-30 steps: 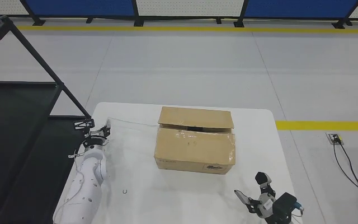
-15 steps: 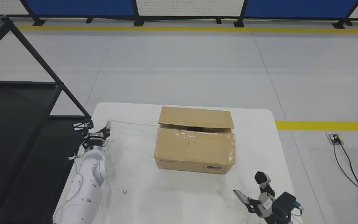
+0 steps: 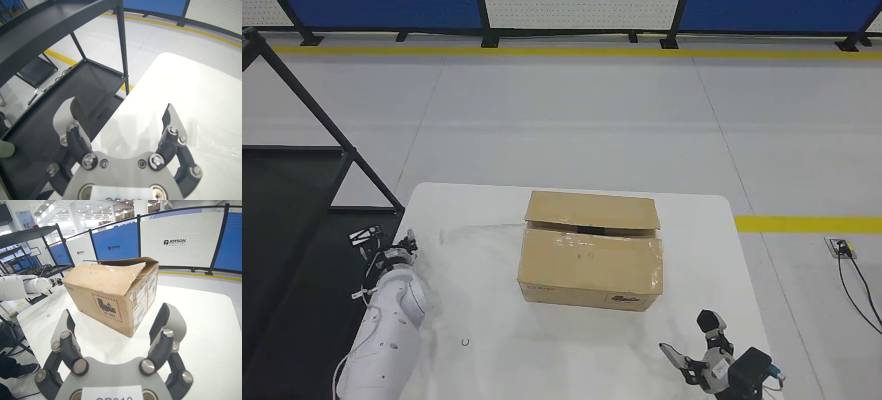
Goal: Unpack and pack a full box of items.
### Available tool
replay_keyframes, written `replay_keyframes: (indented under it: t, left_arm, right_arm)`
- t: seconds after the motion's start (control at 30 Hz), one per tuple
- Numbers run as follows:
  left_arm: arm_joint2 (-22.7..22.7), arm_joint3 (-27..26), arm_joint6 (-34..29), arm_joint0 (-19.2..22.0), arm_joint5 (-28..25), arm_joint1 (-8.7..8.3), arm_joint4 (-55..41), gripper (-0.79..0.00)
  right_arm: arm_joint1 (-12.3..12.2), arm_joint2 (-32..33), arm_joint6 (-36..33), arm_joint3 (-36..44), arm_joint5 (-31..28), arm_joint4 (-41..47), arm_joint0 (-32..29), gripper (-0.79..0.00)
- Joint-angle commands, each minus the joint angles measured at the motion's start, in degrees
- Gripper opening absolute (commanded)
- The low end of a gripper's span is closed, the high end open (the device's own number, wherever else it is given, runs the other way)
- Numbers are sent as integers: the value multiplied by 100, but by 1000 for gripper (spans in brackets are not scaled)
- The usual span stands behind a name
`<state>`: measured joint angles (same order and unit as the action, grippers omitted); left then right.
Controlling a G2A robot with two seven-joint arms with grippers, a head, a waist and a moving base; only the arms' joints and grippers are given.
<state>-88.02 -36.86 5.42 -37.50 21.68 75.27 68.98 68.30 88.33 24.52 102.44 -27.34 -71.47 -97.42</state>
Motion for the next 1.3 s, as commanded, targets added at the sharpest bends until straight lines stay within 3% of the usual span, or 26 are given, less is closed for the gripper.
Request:
replay_keyframes:
  t: [0.0,0.2,0.37,0.57,0.7,0.77,1.1,1.27]
  left_arm:
    - [-59,136,-9,82,33,7,-169,0]
    - [-164,142,413,74,-29,30,-509,0]
    - [-178,-436,966,-306,-819,26,-684,0]
    - [-372,-1871,1359,-1190,-1882,-84,-632,0]
    - [-575,-3116,1253,-2046,-2936,-215,-333,0]
    - [-711,-3723,1023,-2511,-3626,-296,-167,0]
    - [-670,-3732,975,-2521,-3630,-290,-181,0]
    - [-423,-3928,604,-2576,-4409,-293,-477,0]
  right_arm:
    - [-2,-7,4,-5,-13,-11,5,0]
    - [-7,-17,7,-9,-34,-42,23,0]
    - [-18,-26,-132,62,-70,-131,126,0]
    - [-84,204,-722,279,-728,184,438,0]
    - [-165,395,-1626,172,-1697,1105,851,0]
    - [-182,445,-1840,152,-1777,1245,930,0]
    - [-177,430,-1842,130,-1700,1289,946,0]
    - [-171,292,-2289,-432,-1515,2076,1490,0]
